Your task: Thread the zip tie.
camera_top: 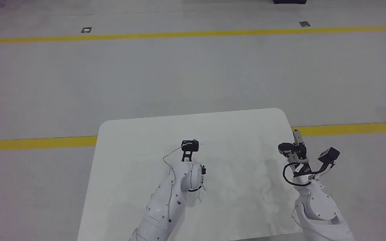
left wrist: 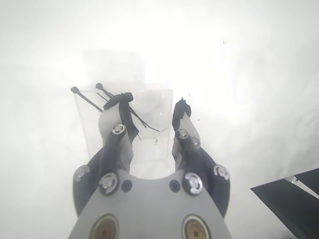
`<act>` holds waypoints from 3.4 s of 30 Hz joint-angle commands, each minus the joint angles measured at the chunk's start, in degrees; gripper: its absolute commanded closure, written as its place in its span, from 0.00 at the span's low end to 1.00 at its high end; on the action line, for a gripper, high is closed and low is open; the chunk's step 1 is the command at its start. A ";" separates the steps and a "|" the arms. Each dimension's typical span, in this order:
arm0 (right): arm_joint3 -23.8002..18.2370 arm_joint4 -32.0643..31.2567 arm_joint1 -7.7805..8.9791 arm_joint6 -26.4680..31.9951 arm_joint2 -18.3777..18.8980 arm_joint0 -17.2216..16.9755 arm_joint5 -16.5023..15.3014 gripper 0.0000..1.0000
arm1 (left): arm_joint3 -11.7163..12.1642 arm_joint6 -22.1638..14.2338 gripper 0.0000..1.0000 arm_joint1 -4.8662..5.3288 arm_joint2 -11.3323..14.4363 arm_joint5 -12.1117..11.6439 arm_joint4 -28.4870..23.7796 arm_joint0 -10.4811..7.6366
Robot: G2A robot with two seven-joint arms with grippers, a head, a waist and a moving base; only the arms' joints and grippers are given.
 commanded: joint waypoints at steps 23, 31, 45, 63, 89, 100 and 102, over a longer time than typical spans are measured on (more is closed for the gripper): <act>0.00 0.00 0.00 0.00 0.00 0.00 0.00 0.00 | -3.71 -1.42 0.62 0.84 0.05 0.00 1.45 1.65; 0.00 0.00 0.00 0.00 0.00 0.00 0.00 0.00 | -5.43 -1.29 0.64 1.17 -0.43 0.00 1.75 2.58; 0.00 0.00 0.00 0.00 0.00 0.00 0.00 0.00 | -8.04 -1.08 0.72 1.56 -0.98 0.00 0.57 3.49; 0.00 0.00 0.00 0.00 0.00 0.00 0.00 0.00 | -3.30 0.43 0.75 0.45 -3.47 0.00 2.69 2.08; 0.00 0.00 0.00 0.00 0.00 0.00 0.00 0.00 | -0.29 0.42 1.00 -0.32 -4.54 0.00 2.41 1.19; 0.00 0.00 0.00 0.00 0.00 0.00 0.00 0.00 | -10.74 -2.54 1.00 1.64 0.35 0.00 -0.05 3.88; 0.00 0.00 0.00 0.00 0.00 0.00 0.00 0.00 | -15.15 -4.04 1.00 2.47 1.70 0.00 -2.05 5.90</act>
